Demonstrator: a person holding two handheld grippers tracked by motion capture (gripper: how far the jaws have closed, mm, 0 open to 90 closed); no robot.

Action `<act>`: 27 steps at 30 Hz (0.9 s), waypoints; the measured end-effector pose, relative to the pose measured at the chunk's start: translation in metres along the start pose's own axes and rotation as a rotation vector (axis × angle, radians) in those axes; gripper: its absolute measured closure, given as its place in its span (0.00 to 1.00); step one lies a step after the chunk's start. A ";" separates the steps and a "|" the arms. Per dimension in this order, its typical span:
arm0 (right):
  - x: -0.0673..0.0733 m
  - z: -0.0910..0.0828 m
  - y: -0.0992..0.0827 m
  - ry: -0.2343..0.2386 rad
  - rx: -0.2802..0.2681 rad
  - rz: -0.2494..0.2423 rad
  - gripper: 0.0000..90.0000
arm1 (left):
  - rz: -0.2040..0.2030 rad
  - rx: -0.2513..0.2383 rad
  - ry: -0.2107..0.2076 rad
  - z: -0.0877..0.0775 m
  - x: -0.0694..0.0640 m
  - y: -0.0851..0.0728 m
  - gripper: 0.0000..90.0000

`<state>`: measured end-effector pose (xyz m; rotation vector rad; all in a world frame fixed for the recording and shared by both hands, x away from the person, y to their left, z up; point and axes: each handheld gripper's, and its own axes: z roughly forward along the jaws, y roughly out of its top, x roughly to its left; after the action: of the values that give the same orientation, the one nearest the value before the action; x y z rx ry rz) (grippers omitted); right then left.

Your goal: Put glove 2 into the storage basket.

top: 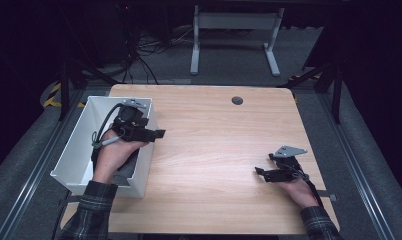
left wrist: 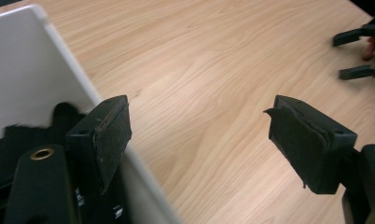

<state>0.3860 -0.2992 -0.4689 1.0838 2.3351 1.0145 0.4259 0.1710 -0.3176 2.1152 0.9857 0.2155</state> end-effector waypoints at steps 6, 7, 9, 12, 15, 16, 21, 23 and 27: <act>0.000 0.000 0.000 0.000 0.000 0.000 0.22 | 0.037 -0.016 -0.039 0.016 -0.027 0.007 0.24; 0.000 0.000 0.000 0.000 0.000 0.000 0.22 | 0.043 -0.019 -0.046 0.020 -0.032 0.007 0.24; 0.000 0.000 0.000 0.000 0.000 -0.001 0.22 | 0.063 -0.013 -0.067 0.028 -0.041 0.006 0.24; 0.000 0.000 0.000 0.001 0.000 -0.001 0.22 | 0.091 0.004 -0.084 0.042 -0.056 0.003 0.23; 0.000 0.000 0.000 0.001 0.000 -0.001 0.22 | 0.101 0.008 -0.108 0.056 -0.068 -0.002 0.23; 0.000 0.000 0.000 0.001 0.000 -0.001 0.22 | 0.103 0.014 -0.116 0.061 -0.071 -0.004 0.23; 0.000 0.000 0.000 0.002 0.000 -0.001 0.22 | 0.130 0.049 -0.125 0.083 -0.083 -0.015 0.21; 0.000 0.000 0.000 0.002 0.000 -0.002 0.22 | 0.139 0.066 -0.133 0.095 -0.088 -0.024 0.20; 0.000 0.000 0.000 0.002 0.000 -0.002 0.22 | 0.157 0.085 -0.130 0.105 -0.092 -0.033 0.18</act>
<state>0.3860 -0.2991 -0.4689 1.0814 2.3372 1.0150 0.3903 0.0578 -0.3980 2.2556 0.7661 0.1128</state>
